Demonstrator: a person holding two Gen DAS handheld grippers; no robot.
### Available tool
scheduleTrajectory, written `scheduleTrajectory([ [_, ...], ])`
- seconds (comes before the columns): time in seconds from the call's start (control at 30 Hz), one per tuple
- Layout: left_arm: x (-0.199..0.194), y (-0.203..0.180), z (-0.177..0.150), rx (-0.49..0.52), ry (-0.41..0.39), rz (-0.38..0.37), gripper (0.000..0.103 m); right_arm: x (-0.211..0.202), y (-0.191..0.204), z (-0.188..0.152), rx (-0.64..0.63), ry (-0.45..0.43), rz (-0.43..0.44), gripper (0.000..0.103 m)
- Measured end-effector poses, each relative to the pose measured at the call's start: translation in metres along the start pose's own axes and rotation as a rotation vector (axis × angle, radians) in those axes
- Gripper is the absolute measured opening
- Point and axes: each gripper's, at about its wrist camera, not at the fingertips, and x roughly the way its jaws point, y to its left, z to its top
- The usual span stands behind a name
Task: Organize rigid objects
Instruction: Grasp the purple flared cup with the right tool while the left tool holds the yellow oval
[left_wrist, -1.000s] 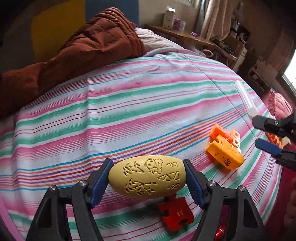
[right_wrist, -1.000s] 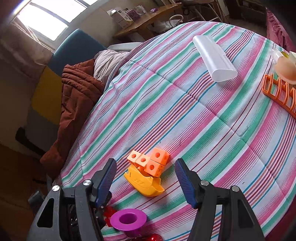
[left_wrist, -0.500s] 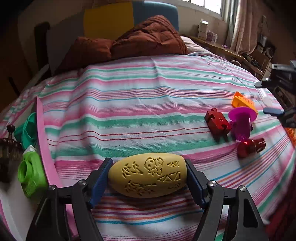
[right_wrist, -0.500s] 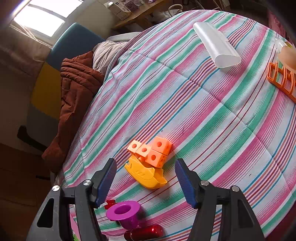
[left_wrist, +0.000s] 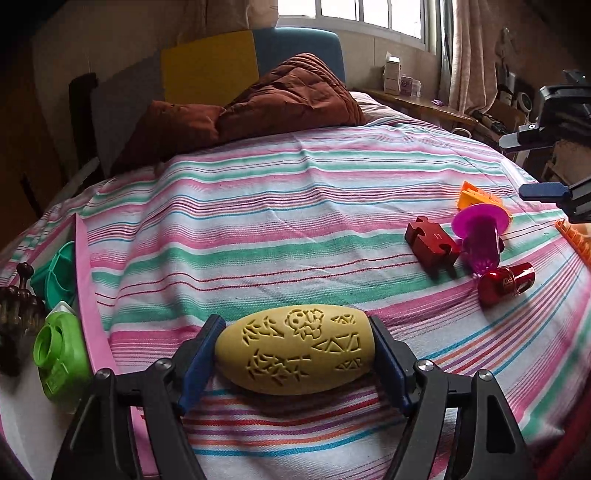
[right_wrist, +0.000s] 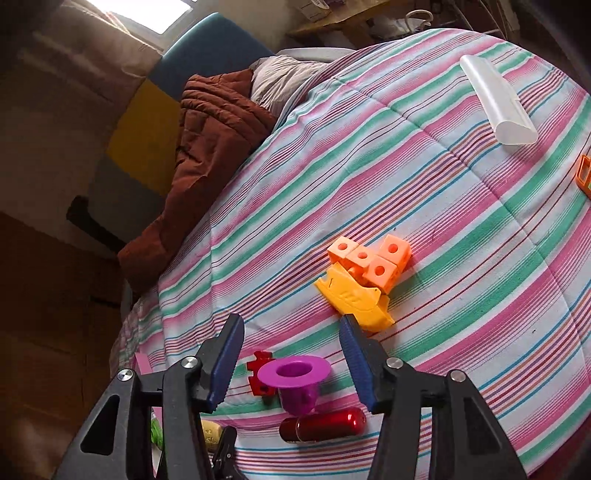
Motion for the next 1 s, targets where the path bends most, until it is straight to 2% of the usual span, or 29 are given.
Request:
scheduleTrajectory([
  [0.13,-0.004,0.002,-0.005,-0.005,-0.012,-0.003,0.077,-0.002,0.014,-0.016,-0.079,0.064,-0.041,0.055],
  [0.33,-0.005,0.001,-0.005,-0.006,-0.014,-0.002,0.077,0.04,0.03,-0.032,-0.165,0.203,-0.153,0.055],
  [0.4,-0.005,0.001,-0.005,-0.005,-0.014,-0.001,0.077,0.053,0.033,-0.029,-0.194,0.2,-0.186,0.055],
  [0.47,-0.005,0.001,-0.005,-0.006,-0.014,-0.002,0.077,0.069,0.038,-0.024,-0.238,0.227,-0.205,0.047],
  [0.57,-0.006,0.001,-0.005,-0.005,-0.018,-0.001,0.077,0.076,0.047,-0.021,-0.366,0.149,-0.259,0.047],
  [0.6,-0.006,0.001,-0.005,-0.004,-0.019,0.0,0.077,0.078,0.046,-0.021,-0.382,0.135,-0.253,0.048],
  [0.73,-0.007,0.0,-0.006,-0.005,-0.023,0.0,0.077,0.087,0.036,-0.017,-0.341,0.186,-0.261,0.048],
  [0.9,-0.007,-0.001,-0.006,-0.005,-0.025,0.002,0.077,0.078,0.038,-0.014,-0.343,0.158,-0.255,0.048],
  [1.0,-0.007,-0.001,-0.006,-0.005,-0.026,0.002,0.077,0.088,0.029,-0.012,-0.297,0.218,-0.273,0.05],
])
